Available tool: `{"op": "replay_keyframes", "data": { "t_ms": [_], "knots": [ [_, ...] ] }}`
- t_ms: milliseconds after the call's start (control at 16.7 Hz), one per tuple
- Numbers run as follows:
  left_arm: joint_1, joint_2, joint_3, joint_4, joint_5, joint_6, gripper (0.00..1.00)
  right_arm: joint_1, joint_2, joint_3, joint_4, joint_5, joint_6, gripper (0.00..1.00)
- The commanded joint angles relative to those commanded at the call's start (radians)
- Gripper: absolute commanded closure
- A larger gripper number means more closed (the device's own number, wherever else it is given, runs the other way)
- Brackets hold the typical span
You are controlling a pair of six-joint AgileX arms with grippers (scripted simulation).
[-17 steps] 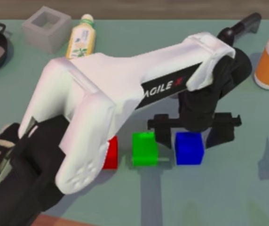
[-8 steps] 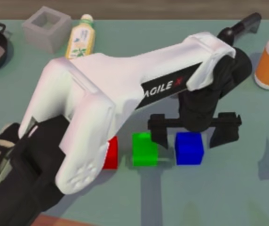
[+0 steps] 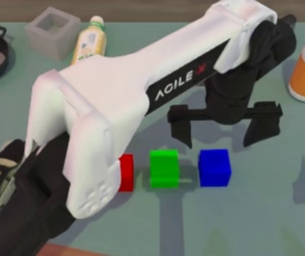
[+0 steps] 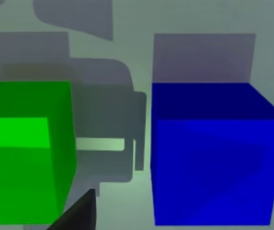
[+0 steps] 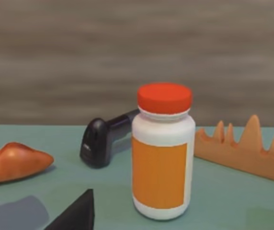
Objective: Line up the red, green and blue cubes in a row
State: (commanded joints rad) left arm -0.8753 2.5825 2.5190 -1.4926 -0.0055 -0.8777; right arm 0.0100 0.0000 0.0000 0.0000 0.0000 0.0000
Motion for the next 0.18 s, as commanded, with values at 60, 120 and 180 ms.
{"op": "replay_keyframes", "data": {
  "t_ms": [60, 120, 180],
  "knots": [
    [0.002, 0.001, 0.025, -0.025, 0.000, 0.000, 0.00, 0.000, 0.000, 0.000, 0.000, 0.000, 0.000, 0.00],
    [0.004, 0.001, 0.039, -0.039, 0.000, 0.000, 0.00, 0.000, 0.000, 0.000, 0.000, 0.000, 0.000, 0.00],
    [0.004, 0.001, 0.043, -0.043, 0.000, 0.000, 0.00, 0.000, 0.000, 0.000, 0.000, 0.000, 0.000, 0.00]
  ]
}}
